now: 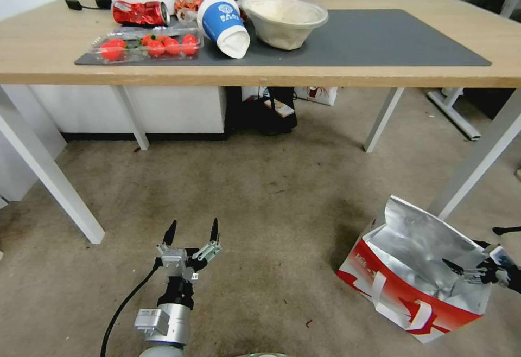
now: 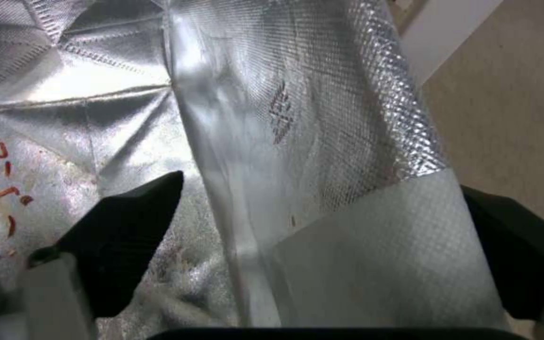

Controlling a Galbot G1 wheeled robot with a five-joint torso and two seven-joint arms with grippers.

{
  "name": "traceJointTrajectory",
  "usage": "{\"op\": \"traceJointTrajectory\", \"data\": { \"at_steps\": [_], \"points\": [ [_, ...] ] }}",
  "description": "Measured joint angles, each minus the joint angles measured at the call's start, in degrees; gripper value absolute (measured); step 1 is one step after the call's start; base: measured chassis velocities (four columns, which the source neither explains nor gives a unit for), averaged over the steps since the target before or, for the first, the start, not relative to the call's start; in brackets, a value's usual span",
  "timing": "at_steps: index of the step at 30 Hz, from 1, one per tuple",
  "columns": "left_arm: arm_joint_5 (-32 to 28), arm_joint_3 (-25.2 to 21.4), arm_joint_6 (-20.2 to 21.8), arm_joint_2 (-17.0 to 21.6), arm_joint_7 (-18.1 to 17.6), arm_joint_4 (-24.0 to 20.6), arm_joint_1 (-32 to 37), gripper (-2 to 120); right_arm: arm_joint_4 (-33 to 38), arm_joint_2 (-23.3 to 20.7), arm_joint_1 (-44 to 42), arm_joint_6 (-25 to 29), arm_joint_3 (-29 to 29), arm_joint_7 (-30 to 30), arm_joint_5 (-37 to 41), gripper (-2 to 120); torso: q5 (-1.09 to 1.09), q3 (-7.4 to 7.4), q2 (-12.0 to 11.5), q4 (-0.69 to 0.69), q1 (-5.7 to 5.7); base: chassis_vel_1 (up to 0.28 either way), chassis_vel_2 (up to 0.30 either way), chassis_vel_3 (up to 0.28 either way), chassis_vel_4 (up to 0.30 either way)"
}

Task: Pick up the food delivery bag from the floor and place it on the table.

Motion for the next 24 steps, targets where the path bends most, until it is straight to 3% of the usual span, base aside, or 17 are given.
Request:
{"op": "traceJointTrajectory", "data": {
  "at_steps": [24],
  "points": [
    [0.2,0.0,-0.6,-0.2,-0.7,-0.3,0.2,100,-1.6,0.1,0.4,-2.2,-0.7,0.1,1.8,19,0.01,0.00,0.0,0.00,0.00,0.000,0.000,0.000,0.000]
  ]
}}
